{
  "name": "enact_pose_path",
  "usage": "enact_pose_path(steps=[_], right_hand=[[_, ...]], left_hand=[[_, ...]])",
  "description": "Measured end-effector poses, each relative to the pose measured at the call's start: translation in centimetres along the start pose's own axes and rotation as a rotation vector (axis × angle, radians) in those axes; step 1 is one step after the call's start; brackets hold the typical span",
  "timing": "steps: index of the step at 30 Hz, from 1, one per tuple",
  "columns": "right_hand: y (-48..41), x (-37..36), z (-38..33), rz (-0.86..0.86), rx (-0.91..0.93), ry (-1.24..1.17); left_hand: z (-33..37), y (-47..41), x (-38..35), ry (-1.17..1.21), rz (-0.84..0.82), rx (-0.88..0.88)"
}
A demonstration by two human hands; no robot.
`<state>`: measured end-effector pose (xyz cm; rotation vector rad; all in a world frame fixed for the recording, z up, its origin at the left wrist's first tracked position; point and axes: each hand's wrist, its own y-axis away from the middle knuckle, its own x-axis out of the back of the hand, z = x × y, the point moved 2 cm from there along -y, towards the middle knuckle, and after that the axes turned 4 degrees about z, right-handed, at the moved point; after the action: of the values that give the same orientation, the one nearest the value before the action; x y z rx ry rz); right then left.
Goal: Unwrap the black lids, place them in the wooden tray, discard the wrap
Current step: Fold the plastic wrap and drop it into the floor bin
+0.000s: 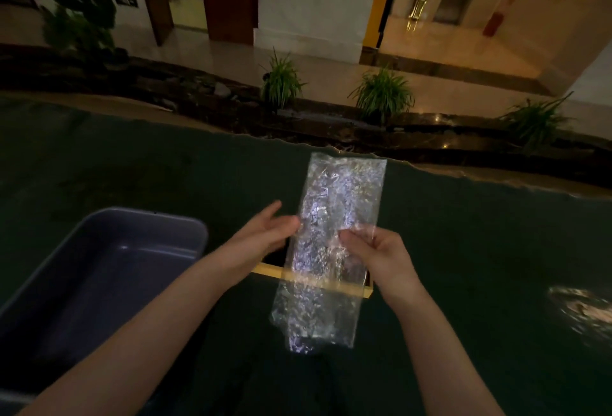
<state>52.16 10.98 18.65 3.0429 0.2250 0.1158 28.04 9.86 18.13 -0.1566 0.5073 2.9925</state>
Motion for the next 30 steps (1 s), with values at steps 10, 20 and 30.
enact_pose_path(steps=[10, 20, 30], right_hand=[[1.0, -1.3, -1.2, -0.002, 0.034, 0.010], [2.9, 0.0, -1.8, -0.205, -0.023, 0.022], [3.3, 0.9, -0.5, -0.236, -0.029, -0.188]], left_hand=[[-1.3, 0.8, -0.9, -0.015, -0.037, -0.051], [-1.6, 1.4, 0.6, 0.009, -0.015, -0.166], [-0.8, 2.5, 1.2, -0.013, -0.196, -0.214]])
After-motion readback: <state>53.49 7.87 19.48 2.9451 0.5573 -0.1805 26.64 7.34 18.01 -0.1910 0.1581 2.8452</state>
